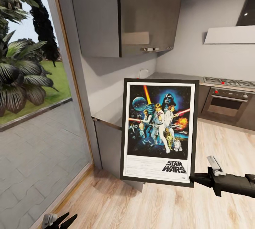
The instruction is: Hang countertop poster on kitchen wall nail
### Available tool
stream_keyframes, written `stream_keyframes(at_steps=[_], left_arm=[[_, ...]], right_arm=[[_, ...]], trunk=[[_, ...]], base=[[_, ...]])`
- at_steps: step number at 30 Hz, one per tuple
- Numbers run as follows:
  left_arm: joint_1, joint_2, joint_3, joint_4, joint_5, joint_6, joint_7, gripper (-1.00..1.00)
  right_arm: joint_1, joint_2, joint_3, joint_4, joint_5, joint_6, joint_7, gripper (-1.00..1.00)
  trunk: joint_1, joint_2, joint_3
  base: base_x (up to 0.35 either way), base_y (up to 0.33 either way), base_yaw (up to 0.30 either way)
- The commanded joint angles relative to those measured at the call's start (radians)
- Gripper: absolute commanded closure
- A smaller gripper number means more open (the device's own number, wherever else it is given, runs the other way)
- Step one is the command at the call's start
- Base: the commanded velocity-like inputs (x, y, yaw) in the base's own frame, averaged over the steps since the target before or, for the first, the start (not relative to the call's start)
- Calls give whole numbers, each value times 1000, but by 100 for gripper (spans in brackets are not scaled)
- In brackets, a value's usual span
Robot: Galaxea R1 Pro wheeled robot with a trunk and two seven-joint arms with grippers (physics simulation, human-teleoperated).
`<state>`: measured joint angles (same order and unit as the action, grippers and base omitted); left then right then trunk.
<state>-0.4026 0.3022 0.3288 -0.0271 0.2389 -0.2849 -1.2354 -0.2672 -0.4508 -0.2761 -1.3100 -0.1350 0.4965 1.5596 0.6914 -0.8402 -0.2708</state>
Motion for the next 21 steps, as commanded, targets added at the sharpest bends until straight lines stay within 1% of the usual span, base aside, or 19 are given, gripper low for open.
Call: stream_keyframes(at_steps=[1,21], left_arm=[[-1,0,1,1,0,-5,-3,-100],[-1,0,1,1,0,-5,-3,-100]], right_arm=[[-1,0,0,0,-2,12,4,100],[0,0,0,0,-2,12,4,100]], trunk=[[-4,6,2],[-80,146,65]], base=[[0,0,0],[0,0,0]])
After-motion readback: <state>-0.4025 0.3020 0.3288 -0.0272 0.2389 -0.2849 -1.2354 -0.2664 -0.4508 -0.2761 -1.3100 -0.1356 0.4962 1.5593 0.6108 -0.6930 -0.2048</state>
